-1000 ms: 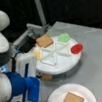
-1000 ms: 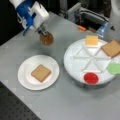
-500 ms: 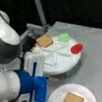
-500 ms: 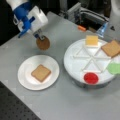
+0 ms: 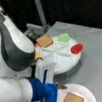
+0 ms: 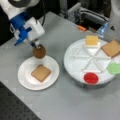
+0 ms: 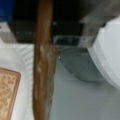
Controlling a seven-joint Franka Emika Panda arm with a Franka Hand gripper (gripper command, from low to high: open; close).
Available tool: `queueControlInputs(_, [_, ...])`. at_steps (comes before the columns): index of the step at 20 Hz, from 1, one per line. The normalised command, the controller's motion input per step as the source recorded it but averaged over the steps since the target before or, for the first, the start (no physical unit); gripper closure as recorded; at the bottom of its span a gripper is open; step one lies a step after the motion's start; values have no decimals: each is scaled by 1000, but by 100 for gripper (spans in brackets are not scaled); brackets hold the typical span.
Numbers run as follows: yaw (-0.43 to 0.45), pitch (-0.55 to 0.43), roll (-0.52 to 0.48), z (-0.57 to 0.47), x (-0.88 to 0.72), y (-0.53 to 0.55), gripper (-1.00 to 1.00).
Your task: Ingredient selection for cheeseburger or sandwich
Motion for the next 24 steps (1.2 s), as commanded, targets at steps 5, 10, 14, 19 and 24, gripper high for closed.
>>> queueControlInputs(5, [280, 36, -23, -135, 413, -189, 100])
queueControlInputs(10, [253, 33, -18, -136, 374, -188, 100])
queueControlInputs(14, [223, 3, -62, -172, 365, -187, 100])
queueControlInputs(19, [189, 52, -141, -143, 343, -138, 100])
queueControlInputs(24, [190, 49, -172, -104, 320, -71, 100])
